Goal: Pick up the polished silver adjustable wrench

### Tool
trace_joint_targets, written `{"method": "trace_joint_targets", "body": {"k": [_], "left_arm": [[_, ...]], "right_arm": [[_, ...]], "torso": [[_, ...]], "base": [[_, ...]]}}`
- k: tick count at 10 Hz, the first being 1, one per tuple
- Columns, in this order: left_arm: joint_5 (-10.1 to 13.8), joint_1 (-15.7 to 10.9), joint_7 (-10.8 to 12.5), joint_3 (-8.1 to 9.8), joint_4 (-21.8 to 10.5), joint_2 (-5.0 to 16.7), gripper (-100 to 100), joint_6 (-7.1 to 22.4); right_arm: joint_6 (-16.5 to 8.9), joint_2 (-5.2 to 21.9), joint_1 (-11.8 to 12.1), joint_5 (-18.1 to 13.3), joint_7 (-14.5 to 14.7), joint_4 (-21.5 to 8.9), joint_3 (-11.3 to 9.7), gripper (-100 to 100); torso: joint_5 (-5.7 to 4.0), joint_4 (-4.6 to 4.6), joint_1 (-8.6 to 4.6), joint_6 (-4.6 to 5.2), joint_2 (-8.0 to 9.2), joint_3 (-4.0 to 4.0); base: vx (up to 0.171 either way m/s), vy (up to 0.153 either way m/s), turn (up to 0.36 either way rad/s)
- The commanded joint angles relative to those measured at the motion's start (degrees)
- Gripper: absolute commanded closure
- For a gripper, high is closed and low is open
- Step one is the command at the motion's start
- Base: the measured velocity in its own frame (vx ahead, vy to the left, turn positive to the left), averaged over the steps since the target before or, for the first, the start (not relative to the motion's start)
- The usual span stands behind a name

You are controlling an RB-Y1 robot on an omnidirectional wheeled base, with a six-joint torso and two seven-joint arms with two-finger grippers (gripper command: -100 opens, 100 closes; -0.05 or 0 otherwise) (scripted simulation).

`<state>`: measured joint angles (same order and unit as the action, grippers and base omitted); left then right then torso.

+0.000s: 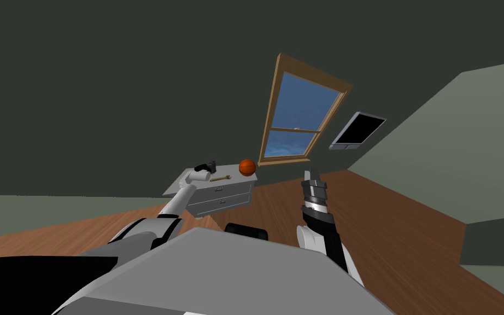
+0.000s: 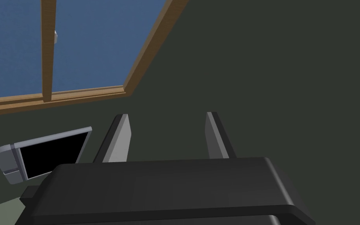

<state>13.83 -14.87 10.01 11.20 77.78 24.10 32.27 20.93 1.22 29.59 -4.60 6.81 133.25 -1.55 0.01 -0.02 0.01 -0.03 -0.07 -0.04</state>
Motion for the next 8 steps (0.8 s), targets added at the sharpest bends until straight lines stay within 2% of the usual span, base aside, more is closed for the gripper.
{"method": "trace_joint_targets", "body": {"k": [1, 2, 3, 4, 5, 6, 7, 8], "left_arm": [[0.02, 0.03, 0.07, 0.09, -0.22, -0.02, -100, 1.75], [1.48, -1.66, -0.02, -0.08, -3.09, 0.75, -100, 3.95], [1.48, -1.66, -0.02, -0.08, -3.65, 0.75, -100, 4.89], [2.97, -3.24, -0.13, -0.33, -6.25, 1.54, -100, 6.55], [2.97, -3.24, -0.13, -0.33, -7.05, 1.54, -100, 7.96], [2.97, -3.24, -0.13, -0.33, -7.05, 1.54, -100, 7.96], [4.48, -4.7, -0.26, -0.63, -10.1, 2.37, -100, 10.2], [4.48, -4.7, -0.26, -0.63, -10.38, 2.37, -100, 10.93]], "right_arm": [[0.0, 0.0, 0.0, 0.0, 0.0, 0.0, 0.0, 0], [0.0, 0.0, 0.0, 0.0, 0.0, 0.0, 0.0, 0], [0.0, 0.0, 0.0, 0.0, 0.0, 0.0, 0.0, 0], [0.0, 0.0, 0.0, 0.0, 0.0, 0.0, 0.0, 0], [0.0, 0.0, 0.0, 0.0, 0.0, 0.0, 0.0, 0], [0.0, 0.0, 0.0, 0.0, 0.0, 0.0, 0.0, 0], [0.0, 0.0, 0.0, 0.0, 0.0, 0.0, 0.0, 0], [0.0, 0.0, 0.0, 0.0, 0.0, 0.0, 0.0, 0]], "torso": [[0.0, 0.0, 0.0, 0.0, 0.0, 0.0], [-0.01, 0.01, 0.0, -0.01, 0.03, 0.02], [-0.01, 0.01, -0.01, 0.01, 0.01, 0.01], [-0.01, 0.0, -0.01, 0.0, 0.0, 0.0], [-0.01, 0.0, -0.01, 0.02, -0.04, -0.02], [0.0, -0.01, 0.01, -0.01, -0.04, -0.02], [0.0, 0.01, 0.01, -0.02, 0.01, 0.01], [-0.01, 0.0, 0.0, 0.01, -0.01, 0.0]], "base": [[0.0, 0.0, 0.0], [0.012, -0.003, -0.057], [0.014, -0.004, -0.05], [0.026, 0.0, -0.096], [0.025, 0.003, -0.035], [0.011, 0.001, 0.014], [0.021, -0.001, -0.065], [0.021, 0.001, -0.049]]}}
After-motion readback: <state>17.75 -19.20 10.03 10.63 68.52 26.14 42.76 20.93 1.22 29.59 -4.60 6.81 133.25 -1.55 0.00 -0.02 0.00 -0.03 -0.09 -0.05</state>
